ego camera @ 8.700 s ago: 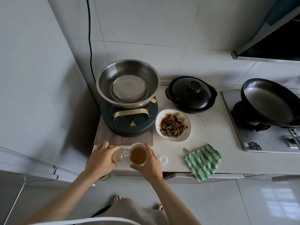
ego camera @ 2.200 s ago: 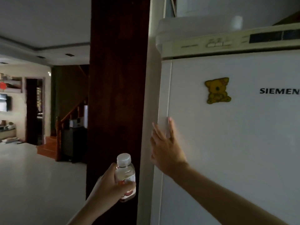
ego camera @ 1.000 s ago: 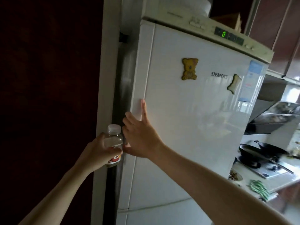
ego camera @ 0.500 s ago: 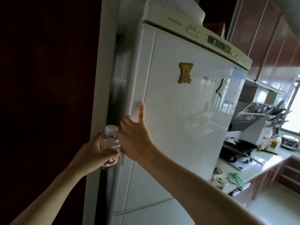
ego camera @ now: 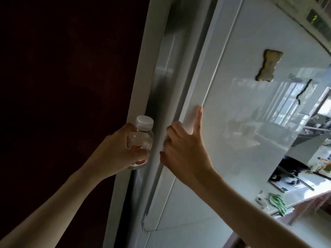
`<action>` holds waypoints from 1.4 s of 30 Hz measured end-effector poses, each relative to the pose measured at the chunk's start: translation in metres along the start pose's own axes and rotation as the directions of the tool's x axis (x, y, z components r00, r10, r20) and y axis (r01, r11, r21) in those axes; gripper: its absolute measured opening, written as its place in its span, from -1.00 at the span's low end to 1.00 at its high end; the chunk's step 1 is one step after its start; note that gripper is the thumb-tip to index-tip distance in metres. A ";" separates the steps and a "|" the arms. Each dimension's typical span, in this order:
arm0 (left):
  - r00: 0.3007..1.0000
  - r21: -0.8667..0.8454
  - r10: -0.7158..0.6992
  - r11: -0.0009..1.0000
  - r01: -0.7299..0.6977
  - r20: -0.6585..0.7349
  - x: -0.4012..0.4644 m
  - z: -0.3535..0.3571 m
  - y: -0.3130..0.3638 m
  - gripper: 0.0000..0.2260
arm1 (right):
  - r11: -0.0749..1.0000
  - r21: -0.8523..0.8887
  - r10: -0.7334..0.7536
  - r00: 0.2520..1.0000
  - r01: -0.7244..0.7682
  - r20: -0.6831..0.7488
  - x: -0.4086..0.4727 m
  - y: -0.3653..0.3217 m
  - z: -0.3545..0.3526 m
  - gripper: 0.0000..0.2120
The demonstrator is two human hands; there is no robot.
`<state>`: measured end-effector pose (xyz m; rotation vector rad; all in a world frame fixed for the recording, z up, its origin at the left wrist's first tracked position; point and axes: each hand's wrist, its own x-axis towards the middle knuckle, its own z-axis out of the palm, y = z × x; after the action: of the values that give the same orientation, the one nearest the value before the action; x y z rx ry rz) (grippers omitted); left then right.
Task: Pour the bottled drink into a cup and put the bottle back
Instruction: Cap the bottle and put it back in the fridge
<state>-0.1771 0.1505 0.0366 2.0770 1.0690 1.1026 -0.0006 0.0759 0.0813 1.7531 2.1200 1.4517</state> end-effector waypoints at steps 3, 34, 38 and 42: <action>0.999 -0.002 -0.015 1.000 0.015 0.043 0.007 0.009 -0.001 -0.39 | 1.000 0.013 -0.025 1.000 0.025 -0.006 -0.003 0.002 0.004 -0.79; 0.943 -0.385 0.292 0.898 -0.213 0.160 0.004 0.222 0.123 -0.45 | 0.436 0.048 0.893 0.425 -0.899 -0.149 -0.272 0.111 -0.140 0.05; 0.958 -0.443 0.245 0.883 -0.157 0.149 0.022 0.273 0.137 -0.59 | 0.369 0.035 0.914 0.355 -0.929 -0.197 -0.304 0.142 -0.131 -0.02; 0.947 -0.446 0.215 0.891 -0.090 0.238 0.049 0.327 0.136 -0.59 | 0.336 0.018 0.920 0.323 -0.942 -0.223 -0.334 0.169 -0.120 -0.08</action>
<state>0.1719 0.0871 -0.0076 1.9027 0.4721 0.9710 0.1830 -0.2713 0.0913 3.1223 0.7960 1.8738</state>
